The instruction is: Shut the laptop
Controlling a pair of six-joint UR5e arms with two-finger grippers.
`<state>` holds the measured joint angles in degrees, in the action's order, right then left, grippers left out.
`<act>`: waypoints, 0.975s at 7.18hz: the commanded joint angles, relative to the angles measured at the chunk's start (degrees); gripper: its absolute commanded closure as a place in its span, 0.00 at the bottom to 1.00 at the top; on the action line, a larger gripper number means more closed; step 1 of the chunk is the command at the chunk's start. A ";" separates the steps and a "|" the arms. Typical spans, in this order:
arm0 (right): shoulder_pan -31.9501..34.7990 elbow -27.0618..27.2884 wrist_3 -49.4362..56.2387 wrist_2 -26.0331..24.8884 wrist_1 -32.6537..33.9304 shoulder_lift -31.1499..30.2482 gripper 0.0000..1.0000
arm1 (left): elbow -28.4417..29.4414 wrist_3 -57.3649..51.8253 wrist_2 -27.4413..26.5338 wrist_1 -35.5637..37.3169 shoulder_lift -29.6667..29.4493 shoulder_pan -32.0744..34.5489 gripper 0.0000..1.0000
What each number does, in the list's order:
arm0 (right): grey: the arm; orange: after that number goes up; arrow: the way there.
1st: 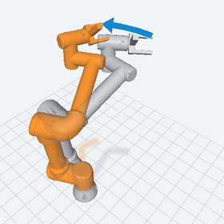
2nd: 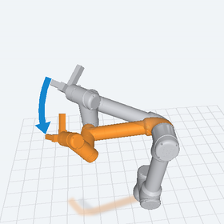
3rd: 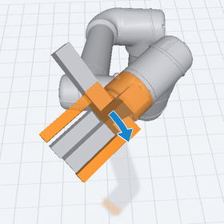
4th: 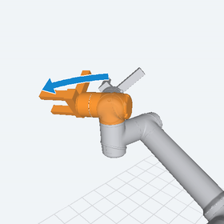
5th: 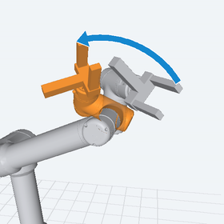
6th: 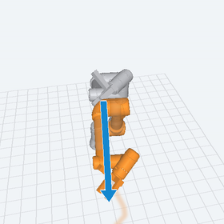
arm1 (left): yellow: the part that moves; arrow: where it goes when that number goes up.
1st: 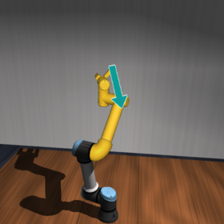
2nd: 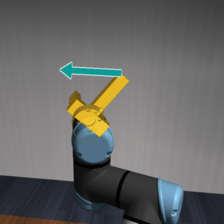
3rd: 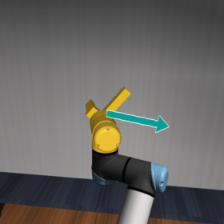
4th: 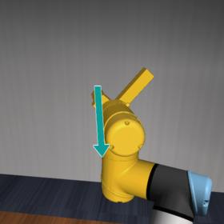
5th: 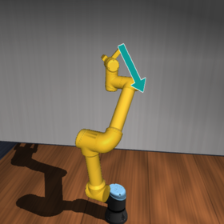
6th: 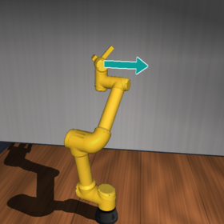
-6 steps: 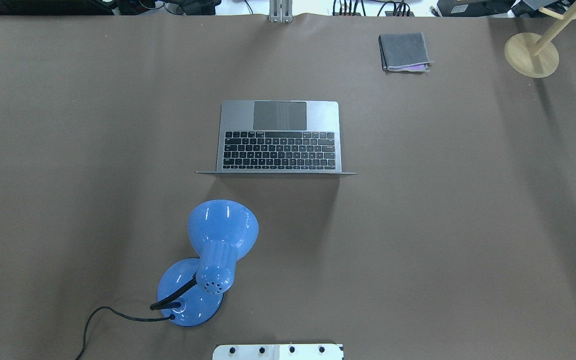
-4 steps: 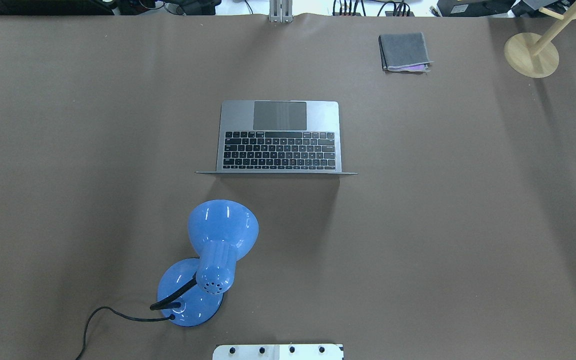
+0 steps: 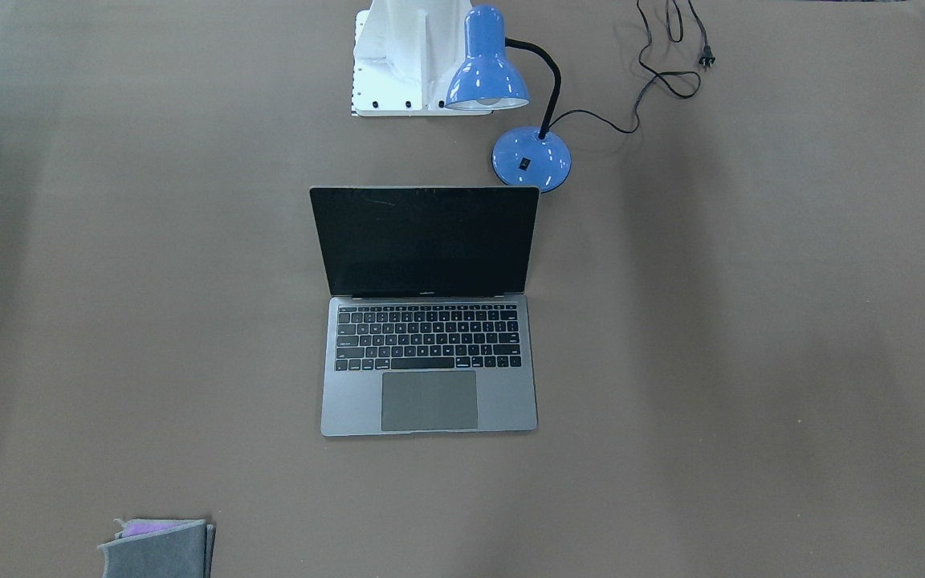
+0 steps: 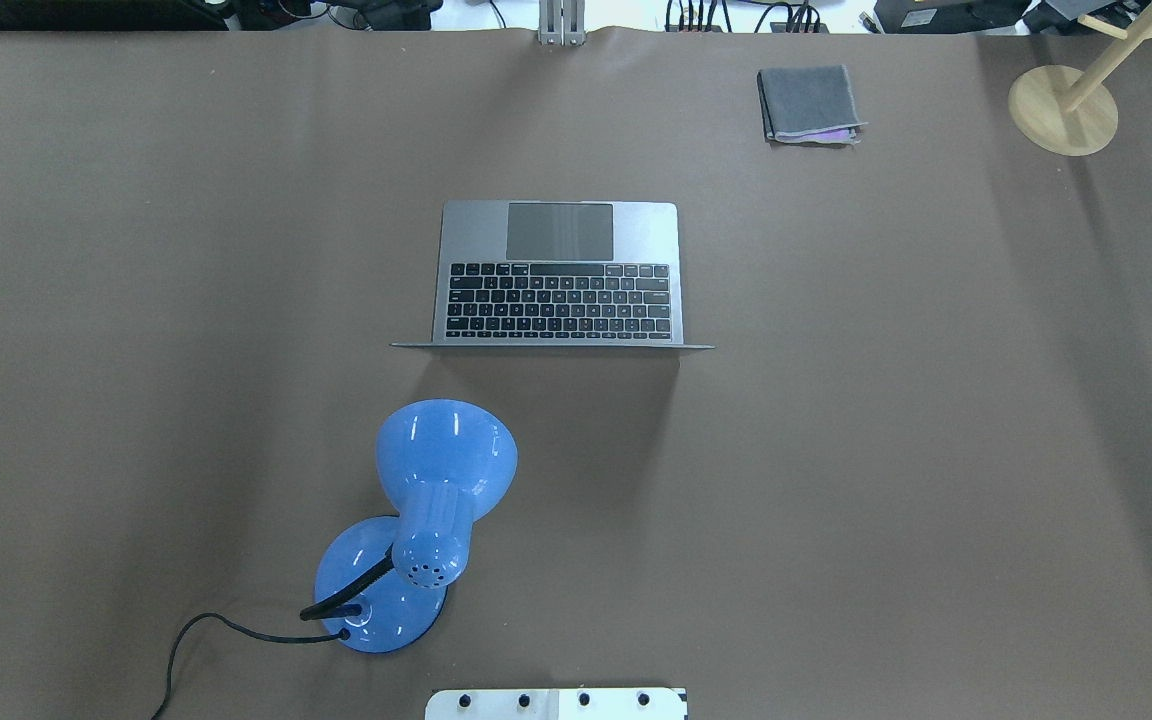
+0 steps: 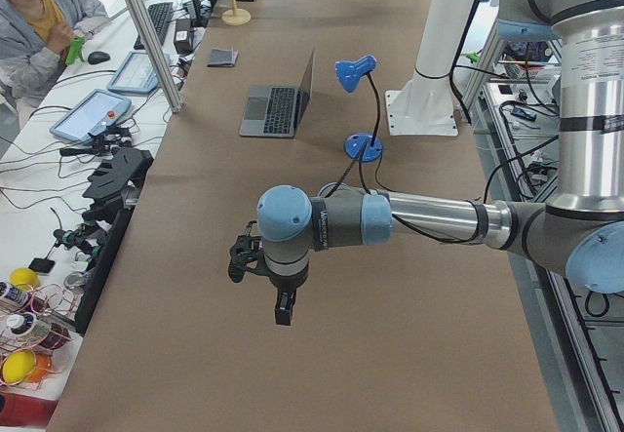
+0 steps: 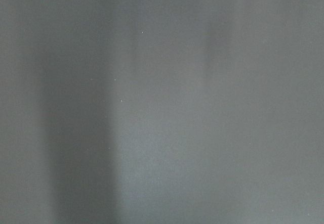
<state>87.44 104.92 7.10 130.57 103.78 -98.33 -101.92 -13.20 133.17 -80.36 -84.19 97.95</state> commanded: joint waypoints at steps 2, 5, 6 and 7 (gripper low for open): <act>0.01 0.10 -0.06 0.29 -0.25 0.07 0.00 | 0.14 0.45 1.30 -5.67 2.43 -0.04 0.02; 0.01 0.63 0.02 3.35 -0.33 0.07 0.00 | -0.38 1.24 2.00 -9.47 4.82 -0.13 0.02; -0.08 1.24 -0.15 4.85 -2.25 0.16 0.00 | -1.43 5.16 7.05 -9.47 4.04 -0.65 0.08; -0.08 2.12 -2.42 10.35 -3.49 0.16 0.00 | -4.57 12.77 9.19 -9.55 3.86 -4.31 0.08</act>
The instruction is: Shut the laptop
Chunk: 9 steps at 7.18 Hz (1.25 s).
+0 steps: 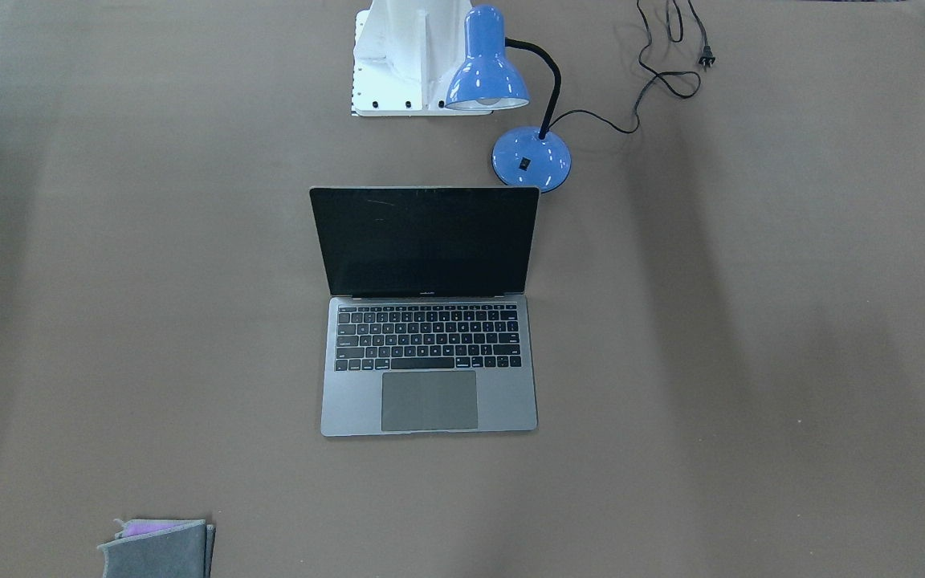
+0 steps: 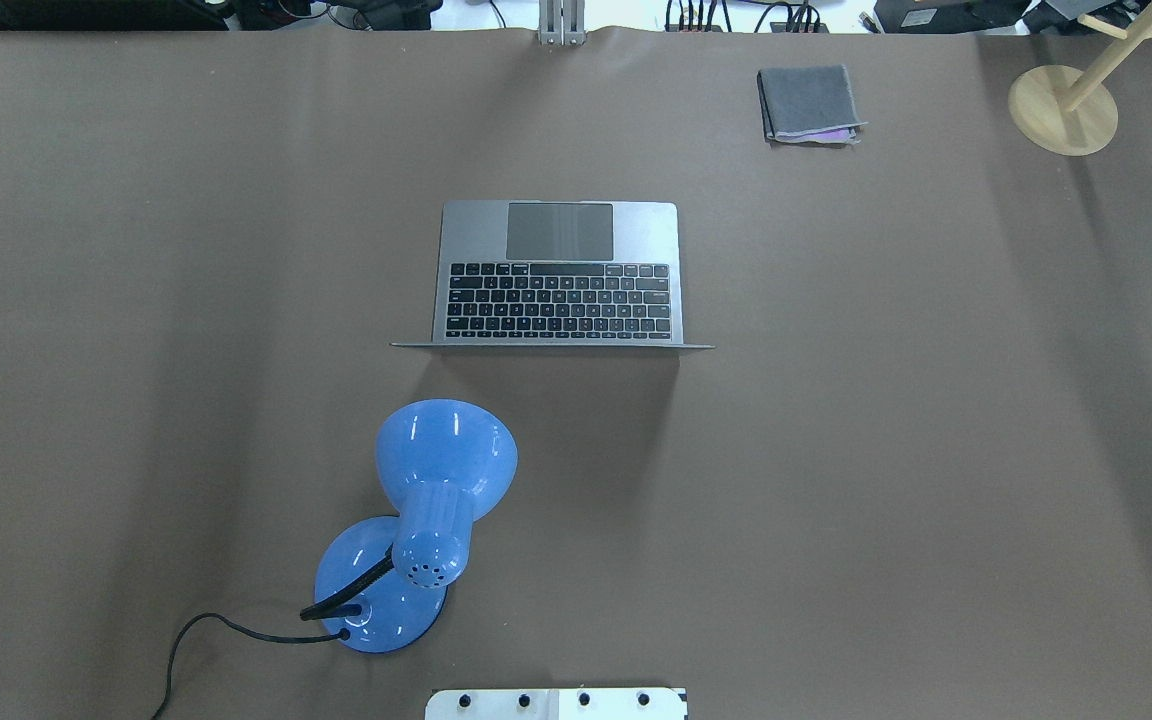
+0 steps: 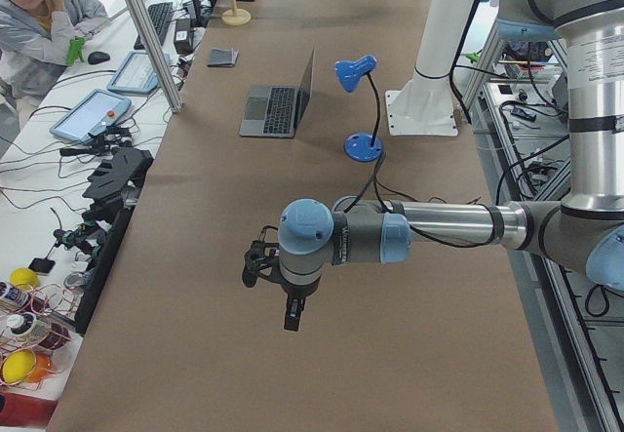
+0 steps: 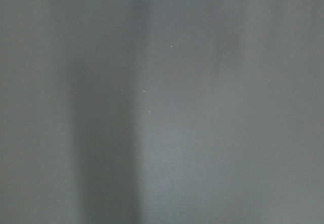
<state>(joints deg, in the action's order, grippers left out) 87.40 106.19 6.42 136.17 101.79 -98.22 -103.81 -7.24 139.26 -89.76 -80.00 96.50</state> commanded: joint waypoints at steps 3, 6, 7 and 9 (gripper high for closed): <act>-10.61 13.38 -28.30 6.21 -12.90 -0.21 0.04 | -12.35 30.70 4.43 -6.11 -2.34 -15.07 0.18; -27.66 19.40 -52.80 5.52 -28.07 0.83 0.72 | -18.87 54.44 3.74 -6.04 -11.19 -32.12 0.81; -33.98 19.49 -62.48 3.60 -33.10 3.19 1.00 | -19.23 64.36 2.96 -5.95 -16.53 -37.82 1.00; -46.12 19.06 -75.18 -5.42 -33.33 12.48 1.00 | -18.89 73.91 -5.18 -5.95 -22.53 -48.20 1.00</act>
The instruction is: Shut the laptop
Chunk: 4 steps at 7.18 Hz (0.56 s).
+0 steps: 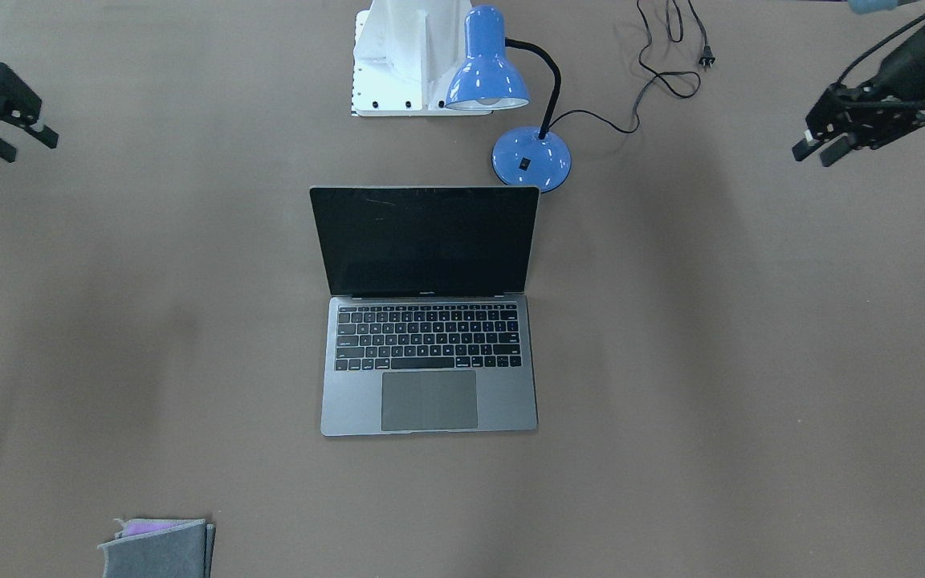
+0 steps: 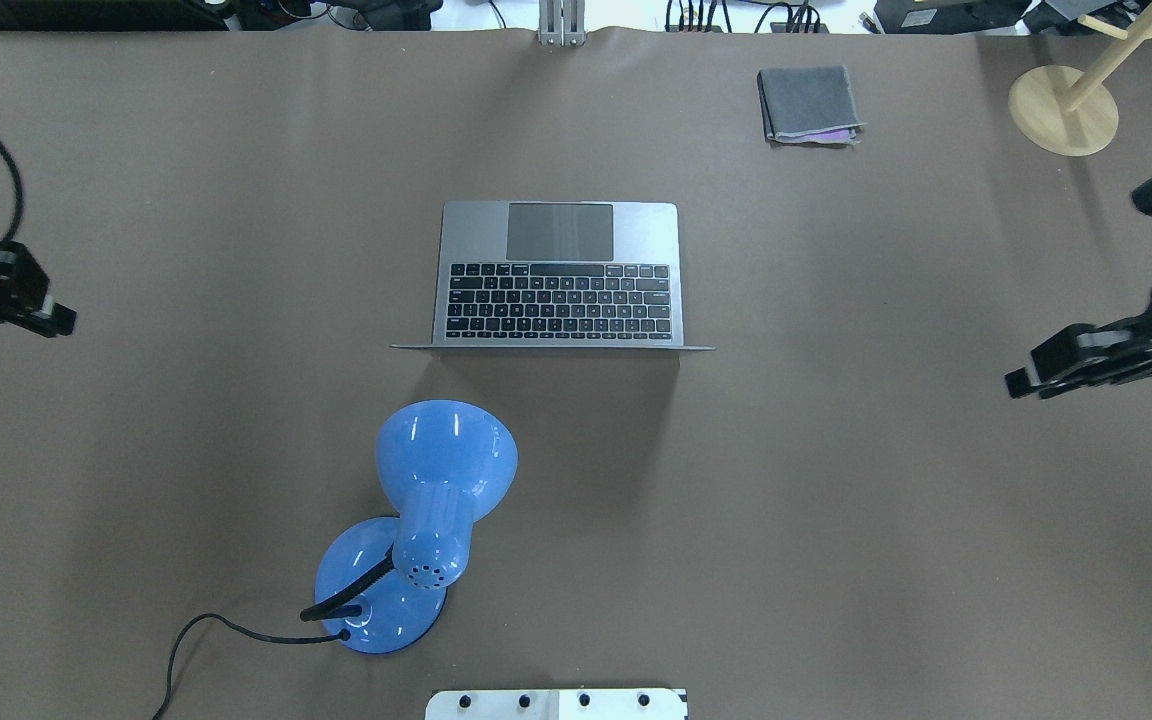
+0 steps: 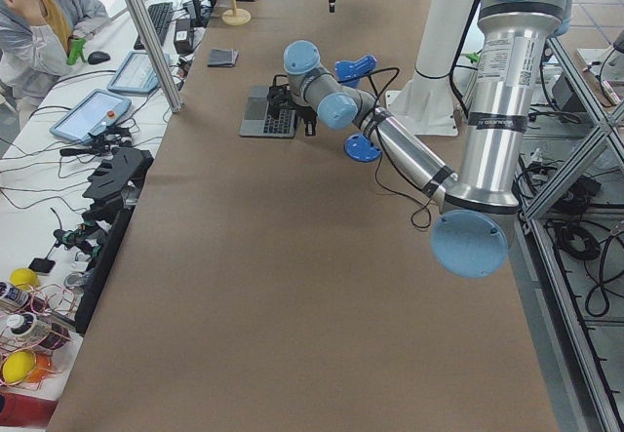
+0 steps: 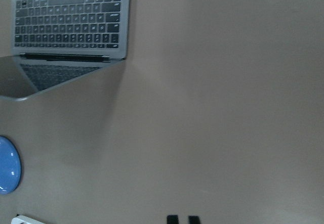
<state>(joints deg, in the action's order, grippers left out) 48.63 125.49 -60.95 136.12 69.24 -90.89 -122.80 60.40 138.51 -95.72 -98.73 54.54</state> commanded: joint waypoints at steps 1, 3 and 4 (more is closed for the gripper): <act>-11.93 -0.76 -11.70 -8.99 -0.60 8.24 1.00 | 0.80 10.14 -6.65 0.10 -6.53 -9.42 1.00; -15.31 -3.74 -14.19 -12.88 -0.08 13.78 1.00 | 2.99 12.89 -9.82 0.27 -9.62 -13.30 1.00; -15.75 -6.19 -14.72 -14.37 1.93 17.64 1.00 | 3.62 13.51 -9.92 0.27 -10.68 -14.10 1.00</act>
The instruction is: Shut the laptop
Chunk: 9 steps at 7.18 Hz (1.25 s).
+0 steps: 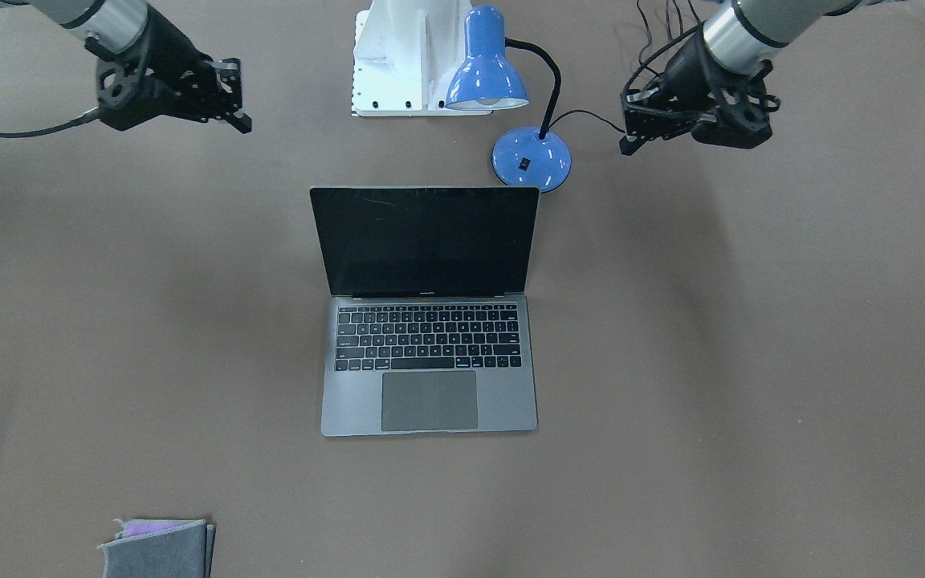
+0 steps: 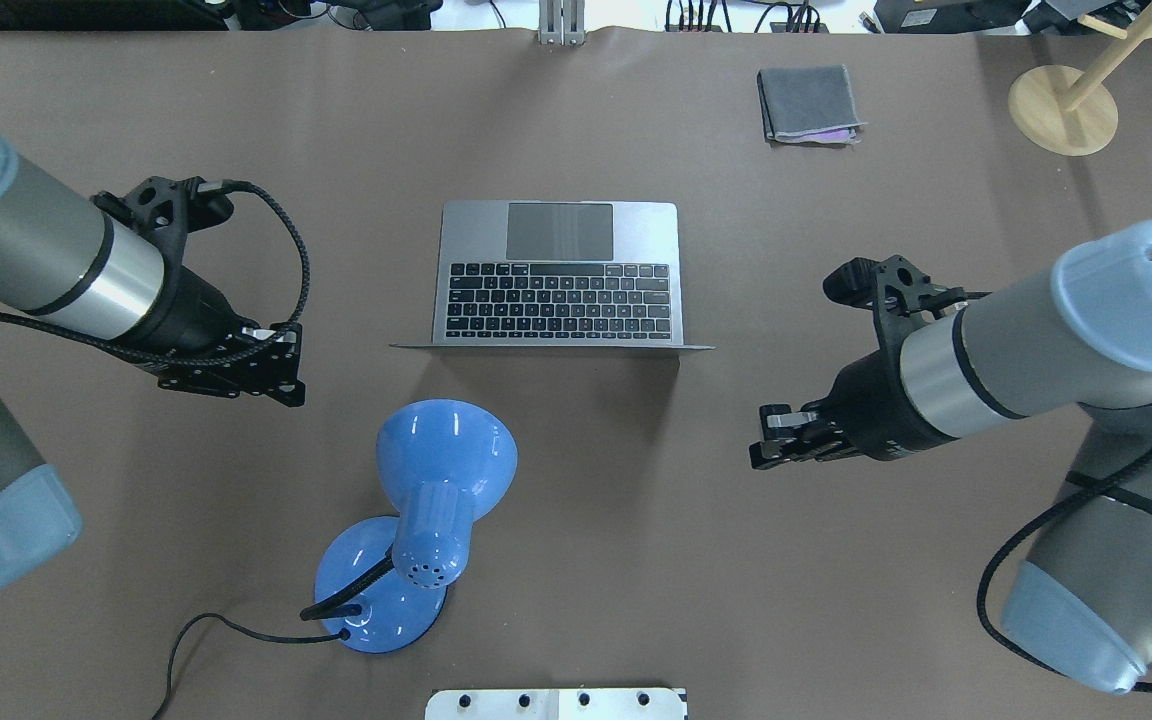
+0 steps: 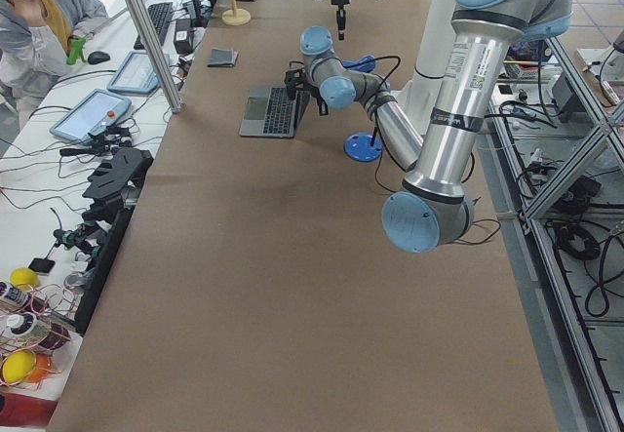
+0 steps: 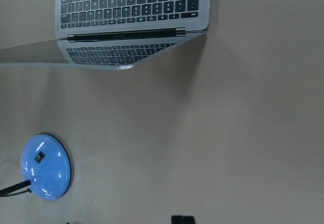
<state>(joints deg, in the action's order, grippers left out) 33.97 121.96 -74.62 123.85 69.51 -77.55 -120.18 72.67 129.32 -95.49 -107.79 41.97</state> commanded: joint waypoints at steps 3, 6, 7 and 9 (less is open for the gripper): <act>-0.67 -4.35 -1.14 -4.22 4.49 7.76 1.00 | 5.98 2.57 -2.66 0.04 -6.88 -4.44 1.00; 0.83 -5.76 -1.14 -6.15 4.50 9.42 1.00 | 9.35 2.57 -4.86 -0.22 -9.89 -4.44 1.00; 1.09 -6.90 -1.22 -6.60 5.37 10.92 1.00 | 9.52 2.48 -4.86 -0.22 -11.12 -4.44 1.00; 2.06 -8.14 -1.23 -6.69 5.73 11.99 1.00 | 11.97 2.04 -8.44 -1.96 -13.23 -4.44 1.00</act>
<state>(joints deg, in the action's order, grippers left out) 35.45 114.56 -75.84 117.28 75.02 -66.20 -109.85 74.93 123.00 -96.21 -119.78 37.53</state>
